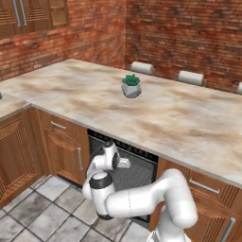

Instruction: Open the dishwasher door and pull out the top rack.

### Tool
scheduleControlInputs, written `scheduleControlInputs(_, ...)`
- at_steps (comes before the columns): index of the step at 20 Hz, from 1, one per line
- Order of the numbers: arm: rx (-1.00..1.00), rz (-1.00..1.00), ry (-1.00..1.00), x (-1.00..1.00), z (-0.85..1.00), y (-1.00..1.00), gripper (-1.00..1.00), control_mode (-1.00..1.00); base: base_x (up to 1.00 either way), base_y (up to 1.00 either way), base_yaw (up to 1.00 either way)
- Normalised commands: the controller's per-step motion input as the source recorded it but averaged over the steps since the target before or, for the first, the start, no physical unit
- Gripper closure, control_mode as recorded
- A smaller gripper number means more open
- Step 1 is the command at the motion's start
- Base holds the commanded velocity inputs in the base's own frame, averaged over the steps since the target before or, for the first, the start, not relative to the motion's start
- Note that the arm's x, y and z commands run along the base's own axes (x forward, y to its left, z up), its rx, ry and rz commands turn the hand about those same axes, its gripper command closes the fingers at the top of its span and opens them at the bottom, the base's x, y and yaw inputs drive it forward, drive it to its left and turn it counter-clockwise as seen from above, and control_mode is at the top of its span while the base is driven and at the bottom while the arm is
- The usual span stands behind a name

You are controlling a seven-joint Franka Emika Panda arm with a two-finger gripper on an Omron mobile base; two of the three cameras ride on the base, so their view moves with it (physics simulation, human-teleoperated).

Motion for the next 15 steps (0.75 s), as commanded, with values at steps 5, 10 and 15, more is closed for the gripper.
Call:
scheduleControlInputs(5, 0.02, -0.02, 0.21, -0.60, -0.47, 0.61, -1.00, -1.00, 0.00, 0.00, 0.00)
scheduleControlInputs(10, 0.00, -0.06, 0.09, -0.74, -0.19, 0.56, -1.00, -1.00, 0.00, 0.00, 0.00)
scheduleControlInputs(15, 0.00, -0.09, 0.05, -0.81, -0.04, 0.45, -1.00, -1.00, 0.00, 0.00, 0.00)
